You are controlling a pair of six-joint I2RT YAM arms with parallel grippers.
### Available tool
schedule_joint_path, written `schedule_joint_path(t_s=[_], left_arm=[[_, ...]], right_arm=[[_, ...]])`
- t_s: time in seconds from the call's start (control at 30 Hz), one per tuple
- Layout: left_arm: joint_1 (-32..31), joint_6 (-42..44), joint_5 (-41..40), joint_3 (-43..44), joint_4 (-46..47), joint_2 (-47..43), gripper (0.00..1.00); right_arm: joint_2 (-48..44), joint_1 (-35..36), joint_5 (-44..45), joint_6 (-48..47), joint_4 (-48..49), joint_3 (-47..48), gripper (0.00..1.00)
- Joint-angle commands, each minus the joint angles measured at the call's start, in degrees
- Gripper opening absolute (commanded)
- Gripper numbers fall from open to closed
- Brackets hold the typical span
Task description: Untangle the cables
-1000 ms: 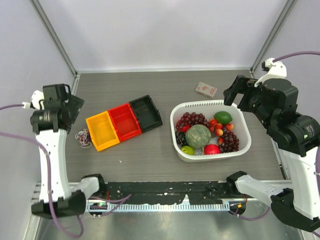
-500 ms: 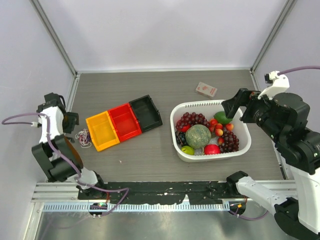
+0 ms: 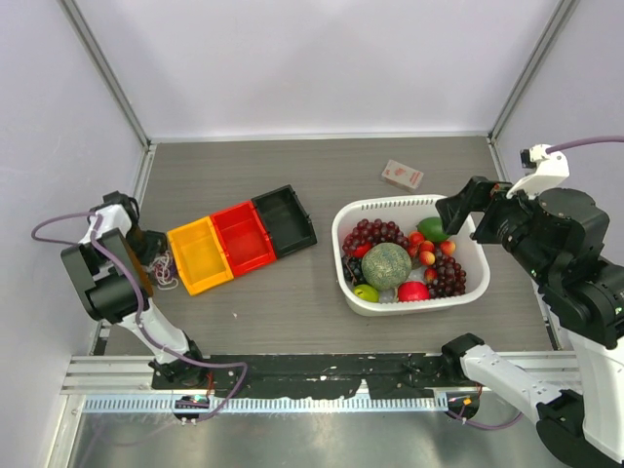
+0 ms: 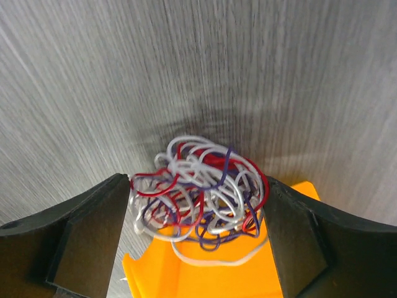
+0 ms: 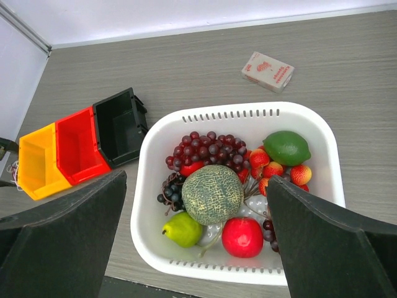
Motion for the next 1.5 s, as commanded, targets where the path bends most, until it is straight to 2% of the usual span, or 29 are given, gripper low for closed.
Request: schedule_joint_path(t_s=[0.0,0.07,0.27,0.4,0.43,0.57,0.67,0.77,0.87,0.97,1.03,1.1,1.23,1.37,1.43,1.47], left_arm=[[0.31,2.31,0.75,1.27,0.90,2.18,0.86],[0.40,2.58,0.05,0.31,1.77,1.22,0.81],[1.10,3.19,-5.83,0.74,-1.73,-5.19,0.50],[1.19,3.98,-10.49,2.49,-4.11,-12.04,0.05],[1.19,4.25,-10.85,2.93,-4.63,-13.45,0.00],[1.19,2.68,-9.98,6.27,-8.41,-19.25,0.00],[0.58,0.83,-3.32,7.25,-7.90,-24.08,0.00],[-3.45,-0.67,4.69,4.70,-4.21,-28.22,0.00],[-13.97,-0.85,8.39,2.77,-3.32,-32.17,0.00],[-30.48,-1.29,9.01,-2.14,1.06,-38.23,0.00],[-38.24,-3.12,9.01,-6.88,4.66,-42.10,0.00],[-43.70,-4.45,11.90,-12.50,7.30,-44.48,0.00],[-53.02,-7.00,14.46,-21.39,11.43,-42.91,0.00],[-56.55,-10.25,19.91,-26.77,23.29,-38.70,0.00],[-57.34,-9.38,19.83,-25.55,23.92,-35.72,0.00],[-57.52,-8.42,20.09,-24.84,23.93,-34.13,0.00]], right_arm=[[1.04,0.07,0.07,0.59,2.98,0.62,0.99],[2.01,0.07,-0.45,0.77,2.98,0.97,0.99],[4.20,0.16,-4.22,0.59,3.07,1.85,0.98],[5.35,0.16,-6.60,0.94,3.06,2.29,0.97],[5.53,0.16,-6.87,0.94,3.06,2.38,0.97],[6.32,0.16,-8.10,1.21,2.98,2.46,0.96],[6.93,0.16,-9.06,1.73,3.06,1.85,0.96],[7.55,0.16,-10.56,2.87,3.85,0.89,0.96],[8.25,0.16,-13.55,3.40,4.65,0.27,0.95],[10.44,0.16,-16.26,3.06,4.56,-0.17,0.95],[12.98,0.60,-18.55,2.18,3.07,-0.35,0.96],[14.22,2.53,-19.17,2.00,2.80,-1.57,0.96],[14.49,9.72,-17.34,3.49,5.87,-6.32,0.96],[17.12,21.32,-9.53,7.70,7.37,-8.43,0.96],[19.23,28.60,-7.14,10.16,7.81,-8.35,0.96],[20.63,29.68,-6.96,11.65,8.42,-8.52,0.96]])
